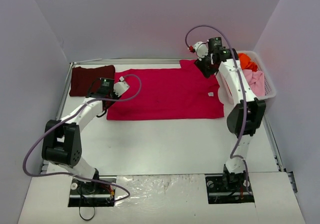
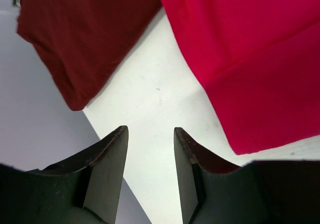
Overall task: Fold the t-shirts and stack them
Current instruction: Fold the flattened tshirt in 1/3 of the way
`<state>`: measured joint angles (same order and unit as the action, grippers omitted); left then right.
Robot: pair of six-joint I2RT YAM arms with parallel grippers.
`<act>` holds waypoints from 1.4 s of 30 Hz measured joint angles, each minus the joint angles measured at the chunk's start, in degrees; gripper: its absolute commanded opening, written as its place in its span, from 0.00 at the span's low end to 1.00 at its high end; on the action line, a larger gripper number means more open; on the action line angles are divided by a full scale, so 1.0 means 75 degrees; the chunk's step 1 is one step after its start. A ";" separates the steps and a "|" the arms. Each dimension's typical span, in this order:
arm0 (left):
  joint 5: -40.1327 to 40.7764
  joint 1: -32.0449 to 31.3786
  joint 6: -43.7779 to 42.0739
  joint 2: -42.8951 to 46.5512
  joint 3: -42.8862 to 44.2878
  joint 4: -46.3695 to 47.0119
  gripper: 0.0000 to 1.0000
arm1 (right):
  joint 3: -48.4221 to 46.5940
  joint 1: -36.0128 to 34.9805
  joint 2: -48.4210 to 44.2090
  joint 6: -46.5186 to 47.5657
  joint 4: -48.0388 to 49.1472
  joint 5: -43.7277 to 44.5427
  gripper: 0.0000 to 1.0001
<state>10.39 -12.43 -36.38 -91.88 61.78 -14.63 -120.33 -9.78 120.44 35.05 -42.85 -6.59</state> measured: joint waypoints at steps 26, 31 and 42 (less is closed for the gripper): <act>-0.1271 -0.0353 -0.1999 0.2302 -0.3599 0.1568 0.41 | 0.6968 0.0210 -0.4197 -0.0726 0.1792 0.0726 0.49; -0.1507 -0.0420 -0.2148 0.1999 -0.3599 0.2165 0.41 | 0.7105 0.0283 -0.4062 -0.0959 0.2139 0.0935 0.49; -0.1550 -0.0458 -0.2556 0.1116 -0.3614 0.2658 0.41 | 0.7105 0.0466 -0.3856 -0.1105 0.2299 0.1169 0.49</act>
<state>-1.23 -15.86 -55.55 -83.50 34.68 5.30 -67.05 -6.28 91.53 26.76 -25.61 2.17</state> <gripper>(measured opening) 0.411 0.490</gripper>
